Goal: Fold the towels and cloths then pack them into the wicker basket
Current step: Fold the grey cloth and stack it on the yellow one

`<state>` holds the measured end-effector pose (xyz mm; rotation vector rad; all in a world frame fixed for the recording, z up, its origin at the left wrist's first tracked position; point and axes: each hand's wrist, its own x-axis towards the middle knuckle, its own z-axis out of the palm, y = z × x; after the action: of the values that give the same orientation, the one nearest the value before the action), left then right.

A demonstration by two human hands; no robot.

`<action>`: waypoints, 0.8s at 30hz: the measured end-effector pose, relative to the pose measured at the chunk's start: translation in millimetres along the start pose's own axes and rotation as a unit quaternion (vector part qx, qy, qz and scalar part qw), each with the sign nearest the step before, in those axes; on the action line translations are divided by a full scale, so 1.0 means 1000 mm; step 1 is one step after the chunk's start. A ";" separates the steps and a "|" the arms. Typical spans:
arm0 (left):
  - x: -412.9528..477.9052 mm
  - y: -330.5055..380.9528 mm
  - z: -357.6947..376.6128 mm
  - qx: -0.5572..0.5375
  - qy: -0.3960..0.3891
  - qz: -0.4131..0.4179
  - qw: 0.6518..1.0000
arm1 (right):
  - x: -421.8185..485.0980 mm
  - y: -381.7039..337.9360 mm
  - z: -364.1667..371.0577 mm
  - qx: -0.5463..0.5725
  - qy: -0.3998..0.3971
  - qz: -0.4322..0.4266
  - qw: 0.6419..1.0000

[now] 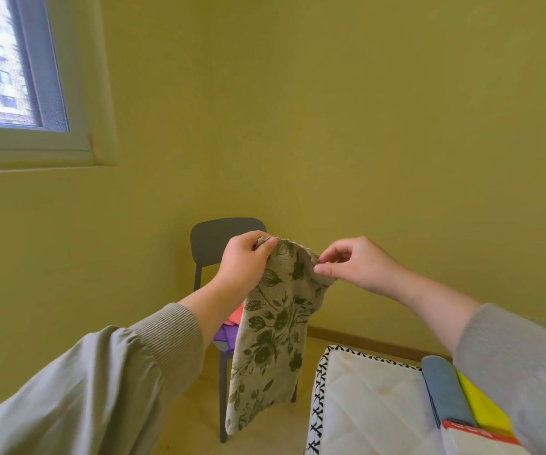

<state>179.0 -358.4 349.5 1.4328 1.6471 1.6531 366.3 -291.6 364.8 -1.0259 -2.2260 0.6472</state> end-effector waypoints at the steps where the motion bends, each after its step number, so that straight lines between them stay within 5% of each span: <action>1: 0.000 0.000 0.000 -0.002 -0.001 0.000 1.000 | 0.001 0.001 0.000 -0.001 0.000 0.003 1.000; 13: 0.002 -0.003 -0.007 0.005 0.017 0.008 1.000 | 0.000 0.000 -0.010 0.085 -0.033 0.044 0.995; 18: 0.002 -0.005 -0.005 0.046 -0.001 0.037 0.998 | 0.003 -0.004 -0.009 -0.052 0.015 0.073 0.996; 24: 0.005 -0.006 -0.015 0.234 -0.089 0.149 0.957 | 0.005 -0.007 -0.008 -0.119 0.066 0.044 0.990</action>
<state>162.0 -360.4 349.1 2.0824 1.8673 1.2655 365.5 -290.9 376.1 -1.2537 -2.1868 0.3438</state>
